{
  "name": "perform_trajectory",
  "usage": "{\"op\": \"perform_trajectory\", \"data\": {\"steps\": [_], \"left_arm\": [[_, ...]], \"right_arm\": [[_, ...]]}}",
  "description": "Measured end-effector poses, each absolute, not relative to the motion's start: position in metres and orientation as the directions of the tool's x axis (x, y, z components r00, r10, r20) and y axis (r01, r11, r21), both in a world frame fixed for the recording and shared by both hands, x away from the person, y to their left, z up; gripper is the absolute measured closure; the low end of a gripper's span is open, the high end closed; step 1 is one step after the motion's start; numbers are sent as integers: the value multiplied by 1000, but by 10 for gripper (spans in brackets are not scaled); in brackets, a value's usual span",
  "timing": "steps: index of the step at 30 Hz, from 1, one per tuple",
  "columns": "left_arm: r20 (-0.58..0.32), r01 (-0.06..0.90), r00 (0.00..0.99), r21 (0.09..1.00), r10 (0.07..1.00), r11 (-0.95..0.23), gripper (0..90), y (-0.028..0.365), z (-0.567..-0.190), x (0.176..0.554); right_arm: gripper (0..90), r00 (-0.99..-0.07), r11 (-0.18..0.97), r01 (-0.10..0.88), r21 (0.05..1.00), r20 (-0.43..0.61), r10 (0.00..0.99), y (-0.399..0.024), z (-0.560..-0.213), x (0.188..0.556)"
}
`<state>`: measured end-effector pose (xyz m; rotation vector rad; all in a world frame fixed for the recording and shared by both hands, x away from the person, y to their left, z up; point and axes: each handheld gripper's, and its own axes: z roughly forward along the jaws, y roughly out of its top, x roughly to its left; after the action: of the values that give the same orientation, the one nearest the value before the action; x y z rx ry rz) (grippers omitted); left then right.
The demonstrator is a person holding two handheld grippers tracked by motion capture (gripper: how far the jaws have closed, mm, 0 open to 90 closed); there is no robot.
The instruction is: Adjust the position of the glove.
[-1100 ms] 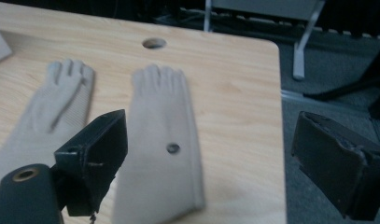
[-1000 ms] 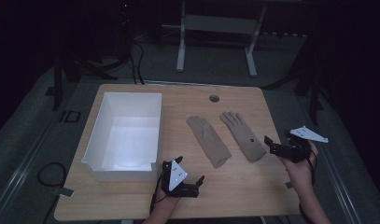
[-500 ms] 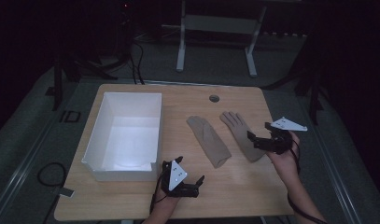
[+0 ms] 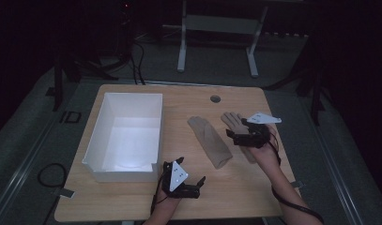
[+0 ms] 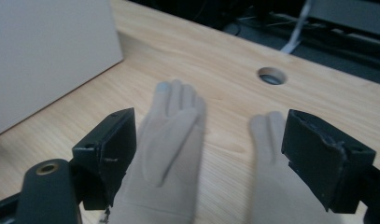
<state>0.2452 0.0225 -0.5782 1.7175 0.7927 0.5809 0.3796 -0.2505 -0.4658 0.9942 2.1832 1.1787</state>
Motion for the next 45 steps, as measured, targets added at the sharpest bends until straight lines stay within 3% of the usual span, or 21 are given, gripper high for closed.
{"op": "perform_trajectory", "data": {"steps": [9,19,27,34,45], "left_arm": [[-14,217,657,961,754,-172,0,23,-578,245],[-17,219,662,960,749,-172,0,23,-578,245],[-17,219,664,961,748,-172,0,22,-578,245],[-18,219,666,960,746,-172,0,22,-578,245],[-15,218,665,960,747,-175,0,22,-578,245]], "right_arm": [[199,-683,417,389,822,-47,729,-224,-479,397],[340,-714,485,422,766,-48,698,-195,-506,420],[434,-696,489,485,725,-19,717,-187,-534,438],[460,-685,498,525,690,-5,729,-186,-557,447],[548,-707,500,520,693,20,707,-187,-560,450]]}}
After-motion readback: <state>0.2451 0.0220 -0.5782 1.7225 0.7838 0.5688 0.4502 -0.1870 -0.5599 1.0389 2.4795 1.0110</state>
